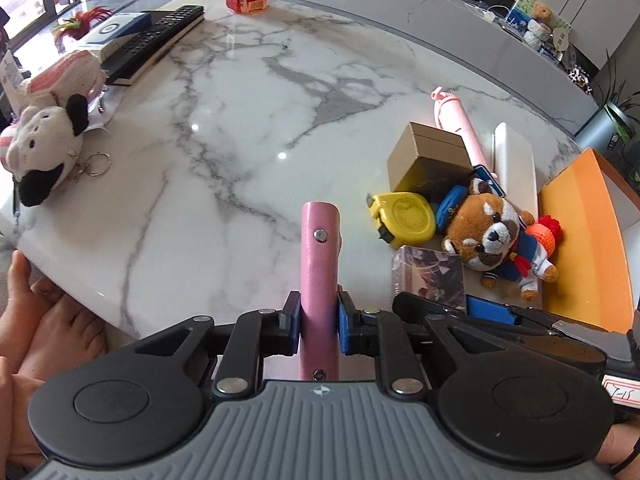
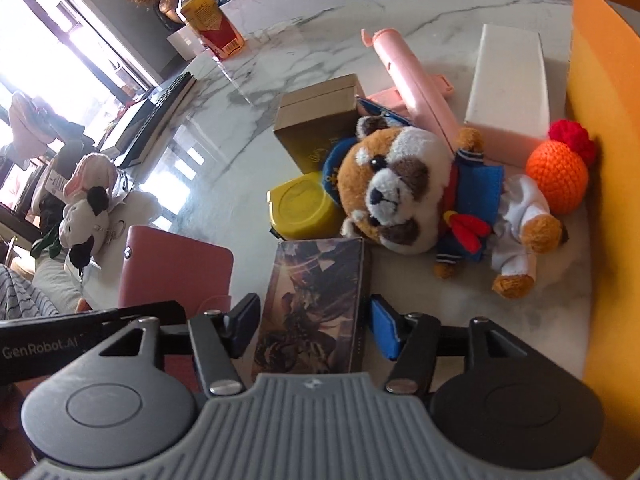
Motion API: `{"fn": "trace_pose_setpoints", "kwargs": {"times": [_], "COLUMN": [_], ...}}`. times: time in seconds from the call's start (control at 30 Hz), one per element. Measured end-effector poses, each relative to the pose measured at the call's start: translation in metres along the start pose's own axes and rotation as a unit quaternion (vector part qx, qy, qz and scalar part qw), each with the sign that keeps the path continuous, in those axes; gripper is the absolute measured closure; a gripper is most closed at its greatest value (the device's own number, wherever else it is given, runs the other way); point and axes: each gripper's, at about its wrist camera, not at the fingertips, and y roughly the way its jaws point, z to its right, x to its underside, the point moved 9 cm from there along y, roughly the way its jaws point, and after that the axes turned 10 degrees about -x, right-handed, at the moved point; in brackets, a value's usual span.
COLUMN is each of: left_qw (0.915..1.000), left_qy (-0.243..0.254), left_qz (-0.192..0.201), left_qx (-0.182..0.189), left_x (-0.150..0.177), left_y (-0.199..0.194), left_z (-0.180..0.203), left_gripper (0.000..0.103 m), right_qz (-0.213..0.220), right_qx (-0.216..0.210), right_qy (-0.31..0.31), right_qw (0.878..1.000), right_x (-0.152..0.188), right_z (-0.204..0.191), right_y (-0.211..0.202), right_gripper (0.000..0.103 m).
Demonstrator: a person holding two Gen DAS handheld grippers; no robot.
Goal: Organize objects
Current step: 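Grasp the printed card box with the right gripper while the left lifts the wallet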
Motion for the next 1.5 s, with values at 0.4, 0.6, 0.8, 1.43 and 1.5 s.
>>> {"fn": "trace_pose_setpoints", "kwargs": {"times": [0.4, 0.6, 0.8, 1.43, 1.5], "left_qw": [0.9996, 0.9994, 0.9986, 0.9979, 0.9979], "left_qy": [-0.014, -0.016, -0.012, 0.024, 0.023], "left_qz": [0.000, 0.008, 0.021, 0.041, 0.040], "left_qx": [0.025, 0.029, 0.046, 0.045, 0.045], "left_x": [0.013, 0.021, 0.026, 0.050, 0.049], "left_y": [-0.016, -0.031, -0.052, -0.087, -0.086], "left_z": [-0.001, -0.001, 0.006, 0.023, 0.022], "left_gripper": [0.082, 0.082, 0.082, 0.082, 0.082], "right_qz": [-0.030, -0.024, 0.026, -0.090, -0.107], "right_qx": [0.109, 0.084, 0.051, -0.016, -0.015], "right_qy": [-0.121, -0.092, -0.072, -0.183, -0.200], "right_qw": [0.986, 0.992, 0.996, 0.979, 0.974], "right_x": [0.020, 0.024, 0.017, 0.074, 0.077], "right_z": [-0.016, -0.015, -0.026, -0.035, -0.036], "right_y": [0.009, -0.010, -0.059, -0.066, -0.057], "right_gripper": [0.029, 0.039, 0.042, 0.074, 0.061]}}
